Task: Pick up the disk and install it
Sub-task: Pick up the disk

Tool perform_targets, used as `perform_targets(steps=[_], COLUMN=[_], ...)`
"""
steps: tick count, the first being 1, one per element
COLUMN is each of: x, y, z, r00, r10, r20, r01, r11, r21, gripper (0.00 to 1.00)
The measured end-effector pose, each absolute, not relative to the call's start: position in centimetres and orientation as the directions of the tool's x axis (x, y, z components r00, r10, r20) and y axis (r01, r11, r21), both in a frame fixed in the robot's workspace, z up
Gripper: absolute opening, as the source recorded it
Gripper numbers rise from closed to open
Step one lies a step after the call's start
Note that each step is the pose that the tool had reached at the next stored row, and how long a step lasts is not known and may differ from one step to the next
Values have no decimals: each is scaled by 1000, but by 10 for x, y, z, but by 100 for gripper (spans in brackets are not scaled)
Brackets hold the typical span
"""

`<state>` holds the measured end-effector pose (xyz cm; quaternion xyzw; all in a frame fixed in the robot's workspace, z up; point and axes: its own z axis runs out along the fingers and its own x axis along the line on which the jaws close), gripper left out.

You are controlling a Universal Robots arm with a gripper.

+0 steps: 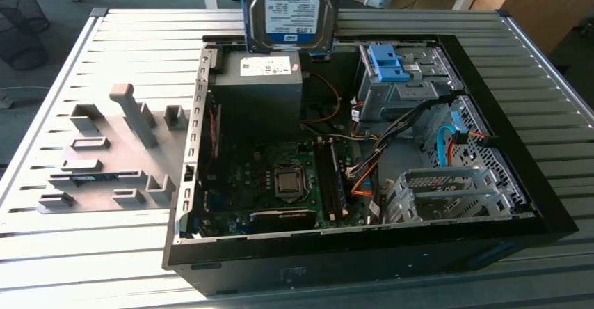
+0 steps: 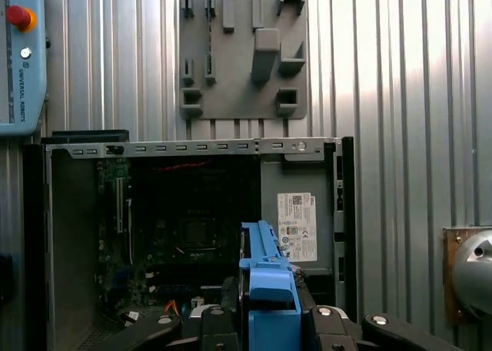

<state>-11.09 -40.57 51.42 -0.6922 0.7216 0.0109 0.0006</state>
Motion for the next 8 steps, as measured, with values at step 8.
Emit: perform_targets(steps=[8], x=[-89], y=[-406], z=[514], r00=[-42], r10=[-999], r20=[-16], r01=[-999], r11=[42], r21=[15], gripper=[37])
